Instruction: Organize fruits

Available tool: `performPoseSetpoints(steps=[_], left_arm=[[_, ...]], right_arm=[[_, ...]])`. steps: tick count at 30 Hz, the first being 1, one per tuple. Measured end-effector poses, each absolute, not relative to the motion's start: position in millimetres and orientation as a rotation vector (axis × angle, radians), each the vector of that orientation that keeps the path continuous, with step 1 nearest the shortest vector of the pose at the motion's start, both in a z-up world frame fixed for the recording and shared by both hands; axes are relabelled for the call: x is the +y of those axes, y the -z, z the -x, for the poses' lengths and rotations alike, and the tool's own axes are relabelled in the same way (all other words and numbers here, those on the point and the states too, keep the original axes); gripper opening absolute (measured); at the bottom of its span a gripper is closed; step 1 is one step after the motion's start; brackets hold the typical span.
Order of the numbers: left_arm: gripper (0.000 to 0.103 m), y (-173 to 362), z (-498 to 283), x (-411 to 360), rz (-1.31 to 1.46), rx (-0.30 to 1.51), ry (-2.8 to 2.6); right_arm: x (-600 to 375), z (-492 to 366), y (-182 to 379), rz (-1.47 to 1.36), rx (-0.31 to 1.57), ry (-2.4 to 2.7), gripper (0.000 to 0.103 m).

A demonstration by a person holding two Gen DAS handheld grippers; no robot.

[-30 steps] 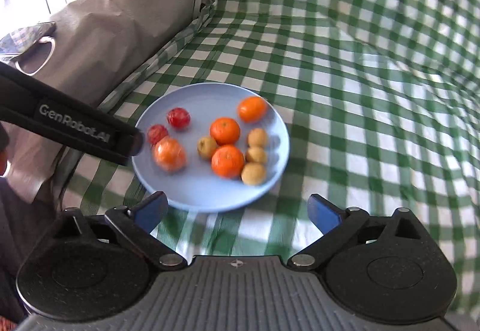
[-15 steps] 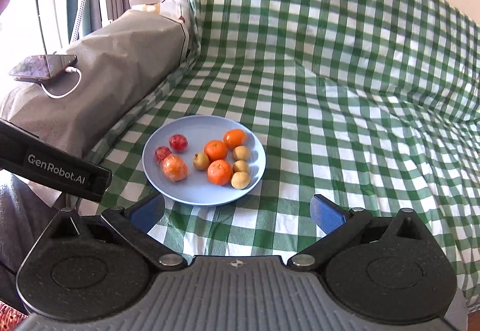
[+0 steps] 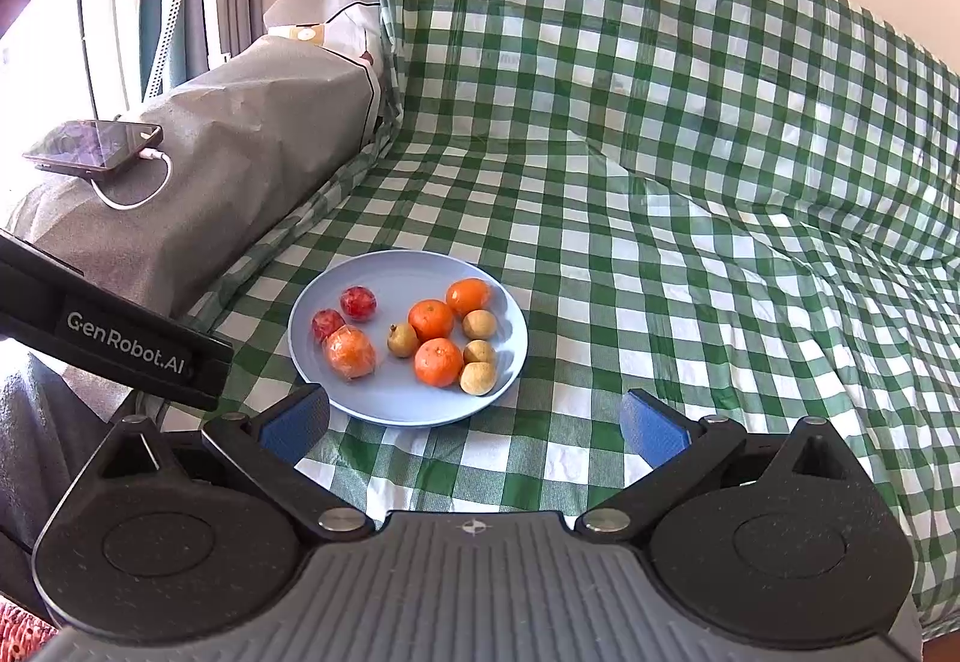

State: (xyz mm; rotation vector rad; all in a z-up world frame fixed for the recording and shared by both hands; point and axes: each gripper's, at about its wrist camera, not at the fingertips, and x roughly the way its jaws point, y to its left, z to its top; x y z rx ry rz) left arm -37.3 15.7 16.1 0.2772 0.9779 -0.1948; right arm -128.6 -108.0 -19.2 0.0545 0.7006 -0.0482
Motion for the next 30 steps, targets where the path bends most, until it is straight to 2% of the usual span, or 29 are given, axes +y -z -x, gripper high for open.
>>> performPoseSetpoints(steps=[30], left_arm=[[0.103, -19.6, 40.6, 19.3, -0.268, 0.971, 0.191]], right_arm=[[-105.0, 131.1, 17.8, -0.027, 0.690, 0.035, 0.102]])
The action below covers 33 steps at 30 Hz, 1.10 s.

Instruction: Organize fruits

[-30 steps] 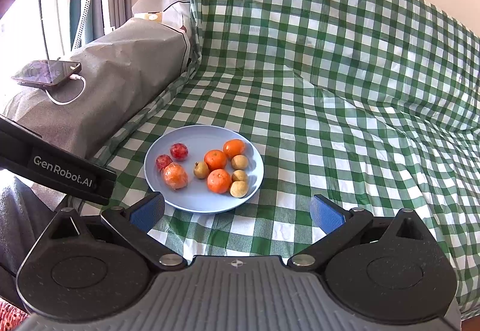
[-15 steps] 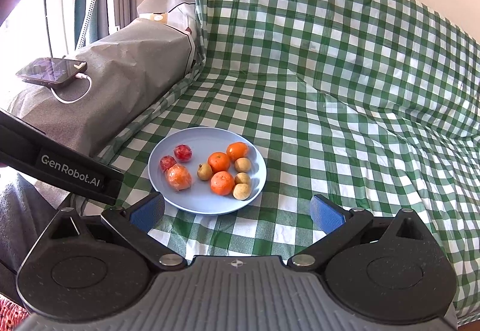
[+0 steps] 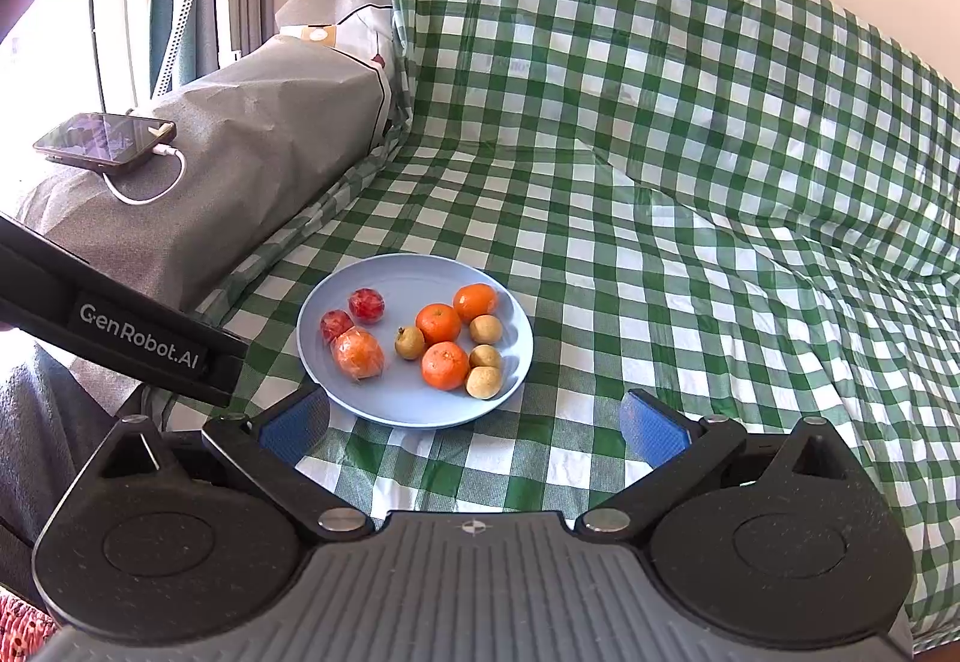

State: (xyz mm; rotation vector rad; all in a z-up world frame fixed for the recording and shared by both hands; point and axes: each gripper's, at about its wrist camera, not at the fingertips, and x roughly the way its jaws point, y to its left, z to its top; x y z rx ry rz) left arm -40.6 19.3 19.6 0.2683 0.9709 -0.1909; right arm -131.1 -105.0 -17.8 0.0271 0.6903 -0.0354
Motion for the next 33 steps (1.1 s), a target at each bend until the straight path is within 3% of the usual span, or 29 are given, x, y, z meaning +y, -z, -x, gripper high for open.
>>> performPoseSetpoints(steps=[33], left_arm=[[0.103, -16.2, 37.0, 22.0, -0.286, 0.972, 0.183]], right_arm=[[-106.1, 129.9, 19.3, -0.030, 0.693, 0.038, 0.102]])
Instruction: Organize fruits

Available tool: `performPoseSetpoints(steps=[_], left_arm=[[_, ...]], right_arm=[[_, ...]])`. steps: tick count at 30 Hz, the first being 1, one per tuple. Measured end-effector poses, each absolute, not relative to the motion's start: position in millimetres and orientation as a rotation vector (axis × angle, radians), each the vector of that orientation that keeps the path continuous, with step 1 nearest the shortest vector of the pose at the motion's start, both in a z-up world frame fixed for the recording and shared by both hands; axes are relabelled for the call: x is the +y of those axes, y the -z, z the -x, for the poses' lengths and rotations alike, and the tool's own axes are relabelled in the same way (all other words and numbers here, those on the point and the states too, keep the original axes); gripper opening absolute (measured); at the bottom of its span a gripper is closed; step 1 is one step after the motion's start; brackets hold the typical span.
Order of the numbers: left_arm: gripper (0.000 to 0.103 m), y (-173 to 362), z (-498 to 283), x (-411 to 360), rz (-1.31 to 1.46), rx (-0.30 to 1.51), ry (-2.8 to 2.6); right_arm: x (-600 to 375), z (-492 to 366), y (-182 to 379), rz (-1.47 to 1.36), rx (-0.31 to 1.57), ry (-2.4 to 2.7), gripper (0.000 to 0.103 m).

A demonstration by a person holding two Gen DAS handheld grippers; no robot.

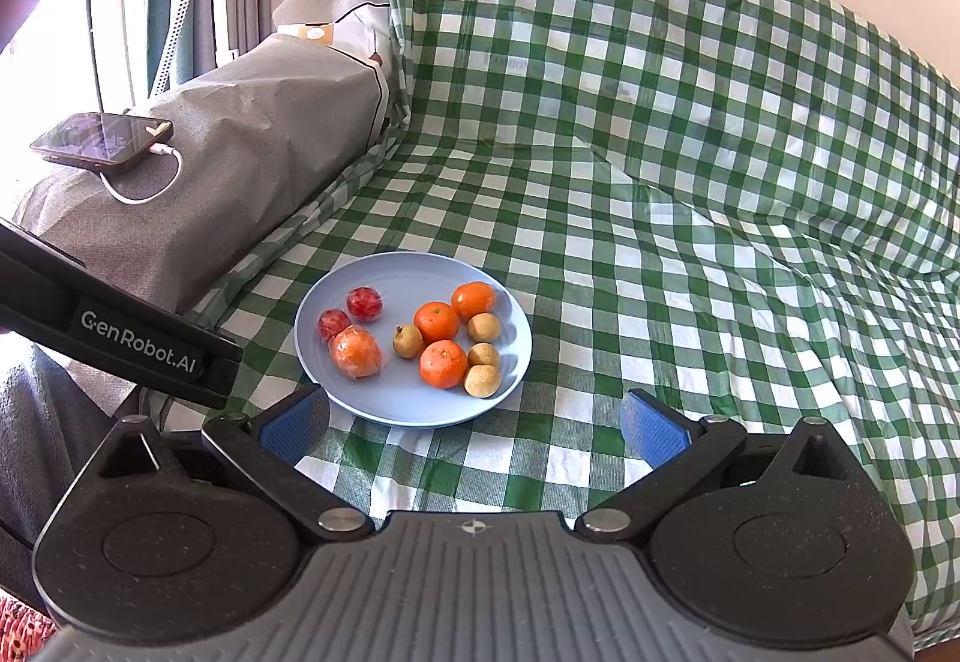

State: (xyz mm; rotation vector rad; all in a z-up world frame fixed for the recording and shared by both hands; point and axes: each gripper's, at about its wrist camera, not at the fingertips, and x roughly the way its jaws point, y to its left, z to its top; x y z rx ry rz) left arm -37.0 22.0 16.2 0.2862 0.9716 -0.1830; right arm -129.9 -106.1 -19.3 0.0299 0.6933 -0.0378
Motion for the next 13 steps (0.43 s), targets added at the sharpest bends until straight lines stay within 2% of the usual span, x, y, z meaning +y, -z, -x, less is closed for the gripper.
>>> performPoseSetpoints(steps=[13], left_arm=[[0.103, -11.8, 33.9, 22.8, -0.290, 0.975, 0.135]], right_arm=[[-106.0, 129.8, 20.8, -0.032, 0.696, 0.038, 0.102]])
